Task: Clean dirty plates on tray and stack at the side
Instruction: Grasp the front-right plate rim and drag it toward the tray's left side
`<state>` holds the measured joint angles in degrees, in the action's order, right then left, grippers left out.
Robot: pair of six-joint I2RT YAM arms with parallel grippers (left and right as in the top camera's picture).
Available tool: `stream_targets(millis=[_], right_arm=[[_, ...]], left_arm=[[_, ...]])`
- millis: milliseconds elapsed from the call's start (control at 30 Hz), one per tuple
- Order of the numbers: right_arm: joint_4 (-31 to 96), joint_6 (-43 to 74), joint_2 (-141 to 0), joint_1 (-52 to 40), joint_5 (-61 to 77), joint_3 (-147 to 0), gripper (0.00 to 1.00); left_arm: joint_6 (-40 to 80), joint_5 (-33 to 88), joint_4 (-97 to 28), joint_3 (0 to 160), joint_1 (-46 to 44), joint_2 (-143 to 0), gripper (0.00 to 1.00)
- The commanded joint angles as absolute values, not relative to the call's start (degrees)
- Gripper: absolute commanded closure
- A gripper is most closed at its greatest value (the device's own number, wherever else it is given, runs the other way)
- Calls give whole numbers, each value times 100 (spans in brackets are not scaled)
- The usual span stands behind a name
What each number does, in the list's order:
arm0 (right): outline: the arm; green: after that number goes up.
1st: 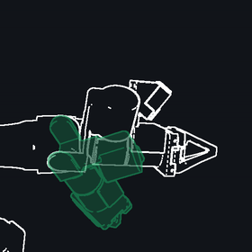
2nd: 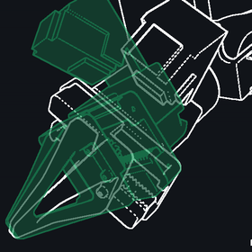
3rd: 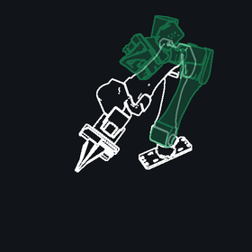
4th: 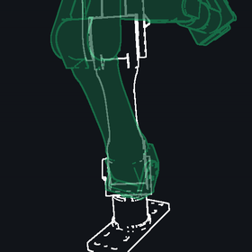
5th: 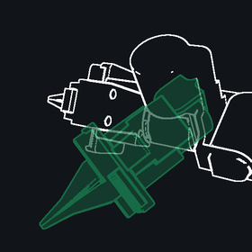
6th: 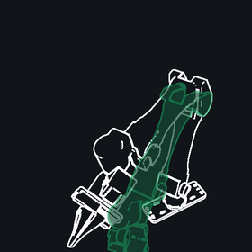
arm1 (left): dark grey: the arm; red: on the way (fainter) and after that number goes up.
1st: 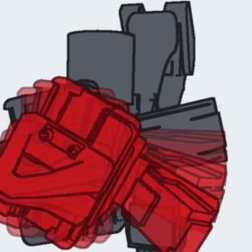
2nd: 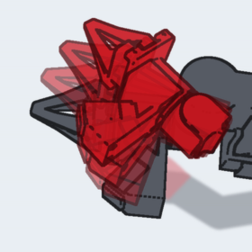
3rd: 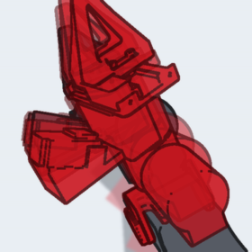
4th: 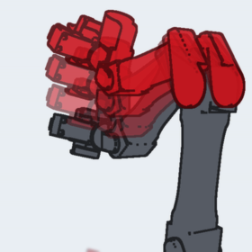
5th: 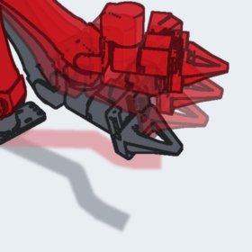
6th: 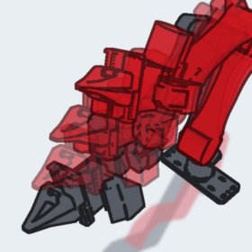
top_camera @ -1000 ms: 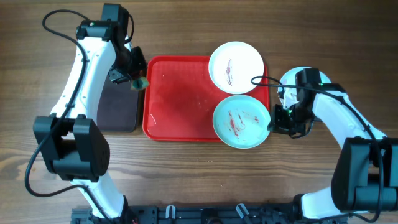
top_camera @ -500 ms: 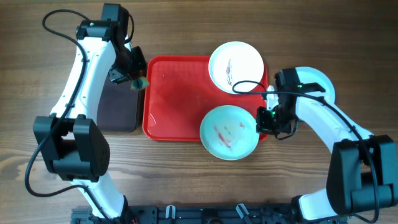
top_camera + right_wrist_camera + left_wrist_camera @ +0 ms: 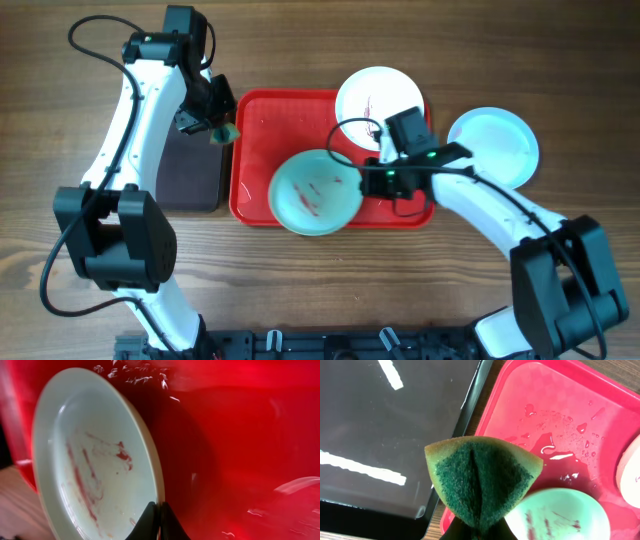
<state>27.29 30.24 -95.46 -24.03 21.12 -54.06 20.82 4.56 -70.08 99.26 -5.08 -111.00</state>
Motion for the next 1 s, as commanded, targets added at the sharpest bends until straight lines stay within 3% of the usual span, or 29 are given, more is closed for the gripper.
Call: stream_targets(millis=[0, 400, 633, 967], right_arm=[[2327, 3972, -9542, -2853, 1544, -5389, 96], [1619, 4047, -9904, -3177, 1055, -5389, 95], [1601, 4066, -9922, -3177, 1083, -5389, 77], [2145, 4403, -9924, -3262, 1500, -5387, 74]], left_arm=[[2036, 506, -6989, 9922, -510, -10993, 96], [2034, 508, -6991, 9922, -510, -10993, 96], [2034, 508, -6991, 9922, -510, -10993, 96], [2034, 508, -6976, 9922, -510, -10993, 96]])
